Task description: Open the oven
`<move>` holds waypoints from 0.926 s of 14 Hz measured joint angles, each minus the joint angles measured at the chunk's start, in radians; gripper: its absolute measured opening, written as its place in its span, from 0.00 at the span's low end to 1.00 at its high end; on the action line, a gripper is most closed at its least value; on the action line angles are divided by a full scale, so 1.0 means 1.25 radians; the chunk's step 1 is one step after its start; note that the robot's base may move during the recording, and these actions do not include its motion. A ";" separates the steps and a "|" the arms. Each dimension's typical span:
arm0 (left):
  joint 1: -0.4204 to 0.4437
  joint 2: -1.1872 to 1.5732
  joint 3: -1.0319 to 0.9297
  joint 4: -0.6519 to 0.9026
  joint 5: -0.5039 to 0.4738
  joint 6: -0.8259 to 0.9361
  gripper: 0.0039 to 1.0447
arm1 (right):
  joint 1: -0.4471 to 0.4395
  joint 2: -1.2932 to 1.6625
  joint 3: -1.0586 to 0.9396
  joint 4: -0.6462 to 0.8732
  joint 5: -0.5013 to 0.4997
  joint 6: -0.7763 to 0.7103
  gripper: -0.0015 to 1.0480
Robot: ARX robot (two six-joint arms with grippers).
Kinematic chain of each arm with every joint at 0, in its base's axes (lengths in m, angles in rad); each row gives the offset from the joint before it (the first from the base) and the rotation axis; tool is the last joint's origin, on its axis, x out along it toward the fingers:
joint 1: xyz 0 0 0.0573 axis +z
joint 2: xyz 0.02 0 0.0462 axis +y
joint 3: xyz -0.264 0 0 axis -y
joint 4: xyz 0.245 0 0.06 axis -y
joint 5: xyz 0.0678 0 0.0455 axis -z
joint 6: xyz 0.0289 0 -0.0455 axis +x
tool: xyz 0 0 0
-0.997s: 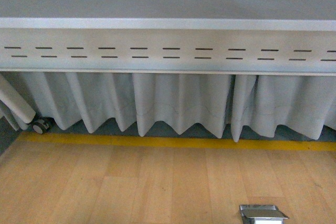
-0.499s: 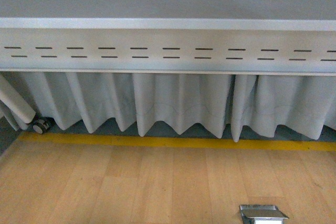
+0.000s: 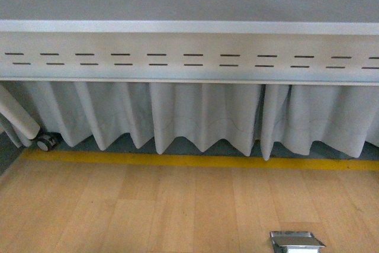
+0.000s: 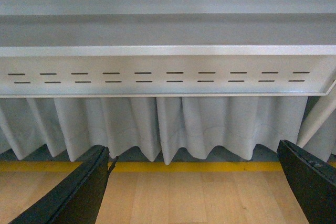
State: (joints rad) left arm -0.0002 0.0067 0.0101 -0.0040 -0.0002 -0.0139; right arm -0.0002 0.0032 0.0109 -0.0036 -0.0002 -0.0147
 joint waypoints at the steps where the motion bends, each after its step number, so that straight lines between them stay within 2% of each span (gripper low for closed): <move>1: 0.000 0.000 0.000 0.000 0.000 0.000 0.94 | 0.000 0.000 0.000 0.000 0.000 0.000 0.94; 13: 0.000 0.000 0.000 0.000 -0.001 0.003 0.94 | 0.000 0.000 0.000 -0.001 0.000 0.000 0.94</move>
State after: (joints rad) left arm -0.0002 0.0067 0.0101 -0.0036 -0.0010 -0.0105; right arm -0.0002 0.0029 0.0109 -0.0044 -0.0006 -0.0147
